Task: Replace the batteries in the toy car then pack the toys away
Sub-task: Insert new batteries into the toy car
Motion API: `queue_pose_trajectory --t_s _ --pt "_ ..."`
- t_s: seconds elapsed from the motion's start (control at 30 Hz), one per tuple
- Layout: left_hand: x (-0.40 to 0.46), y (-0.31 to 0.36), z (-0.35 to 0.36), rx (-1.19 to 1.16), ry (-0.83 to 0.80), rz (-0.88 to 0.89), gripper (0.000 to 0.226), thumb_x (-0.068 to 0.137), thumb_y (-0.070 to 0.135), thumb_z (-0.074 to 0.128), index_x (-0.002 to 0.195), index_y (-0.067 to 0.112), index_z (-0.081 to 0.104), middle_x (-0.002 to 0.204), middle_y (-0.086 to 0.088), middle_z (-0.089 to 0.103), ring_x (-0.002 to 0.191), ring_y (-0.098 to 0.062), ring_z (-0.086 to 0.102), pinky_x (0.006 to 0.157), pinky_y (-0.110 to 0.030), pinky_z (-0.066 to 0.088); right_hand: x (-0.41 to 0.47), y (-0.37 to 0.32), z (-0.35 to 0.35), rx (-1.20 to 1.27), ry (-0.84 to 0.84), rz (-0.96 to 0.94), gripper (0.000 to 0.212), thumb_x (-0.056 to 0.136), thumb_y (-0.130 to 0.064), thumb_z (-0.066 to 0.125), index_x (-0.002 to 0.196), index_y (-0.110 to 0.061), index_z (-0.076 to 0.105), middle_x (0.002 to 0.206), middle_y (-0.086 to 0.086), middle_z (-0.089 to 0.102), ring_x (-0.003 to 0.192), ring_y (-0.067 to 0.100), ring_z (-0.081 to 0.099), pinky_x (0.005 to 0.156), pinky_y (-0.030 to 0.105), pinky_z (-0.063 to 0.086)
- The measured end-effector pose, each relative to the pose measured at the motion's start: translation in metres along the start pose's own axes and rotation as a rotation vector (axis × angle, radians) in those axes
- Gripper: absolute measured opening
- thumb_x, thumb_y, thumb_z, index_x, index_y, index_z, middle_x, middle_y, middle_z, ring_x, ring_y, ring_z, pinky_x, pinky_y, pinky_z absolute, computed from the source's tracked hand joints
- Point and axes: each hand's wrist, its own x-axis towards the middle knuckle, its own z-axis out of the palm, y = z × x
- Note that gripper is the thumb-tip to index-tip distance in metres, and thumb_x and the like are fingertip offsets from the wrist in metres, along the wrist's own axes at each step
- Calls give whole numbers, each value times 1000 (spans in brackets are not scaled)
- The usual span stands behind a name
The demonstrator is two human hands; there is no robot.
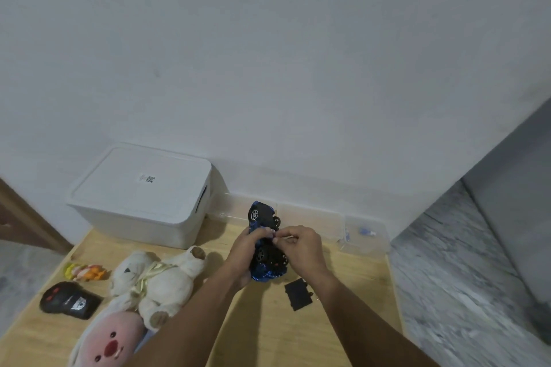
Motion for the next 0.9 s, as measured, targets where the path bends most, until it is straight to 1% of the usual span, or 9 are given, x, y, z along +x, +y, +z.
queue_pose_trajectory --t_s 0.13,0.17,0.27,0.33,0.4,0.5,0.67,0.8,0.9 --pt "3 -1 -3 19 24 18 28 86 10 59 113 4 61 109 -28 67 98 -41 67 80 -48 58 3 2 3 90 5 63 6 77 -11 78 83 -13 77 76 -6 69 68 -2 61 61 5 45" --pt "3 -1 -4 25 33 17 27 86 9 58 113 5 61 107 -28 67 97 -41 67 79 -49 58 4 2 3 100 3 72 7 76 -11 78 82 -14 75 76 -5 68 68 -2 61 60 4 45" --pt "4 -1 -8 63 48 10 36 80 15 64 114 5 61 106 -27 68 96 -42 68 81 -52 57 6 2 5 174 -12 119 15 73 -10 81 78 -17 68 77 1 69 73 12 66 63 18 53" --pt "7 -2 -10 86 67 -12 47 72 21 67 115 5 59 105 -26 69 94 -41 69 81 -53 57 7 2 6 243 -24 173 21 71 -8 82 81 -16 64 78 5 69 73 17 67 59 22 52" --pt "6 -1 -11 117 96 -12 38 79 17 65 115 7 58 105 -24 68 94 -39 69 82 -52 57 8 2 8 280 -31 224 26 70 -7 82 88 -12 63 84 8 71 74 16 67 56 21 49" --pt "9 -1 -12 164 123 25 27 88 13 60 114 11 58 106 -20 68 95 -36 68 84 -51 57 10 3 10 320 -33 264 30 68 -8 84 93 -6 67 89 11 71 80 21 69 66 27 55" --pt "11 0 -15 228 147 62 23 94 18 60 114 8 57 108 -19 68 92 -34 69 81 -48 58 10 3 10 301 -34 258 18 69 -11 84 80 -11 70 81 6 72 79 22 70 64 26 54" --pt "10 1 -14 246 158 63 27 96 23 57 115 4 58 105 -20 69 90 -35 70 80 -49 58 13 7 17 233 6 277 21 66 -24 86 76 -15 69 81 2 72 82 21 70 75 36 59" --pt "8 2 -12 252 172 67 27 98 26 54 113 4 58 104 -19 69 89 -33 70 76 -43 59 13 5 21 176 31 287 23 67 -34 84 73 -17 70 76 -3 72 77 17 69 74 38 59"
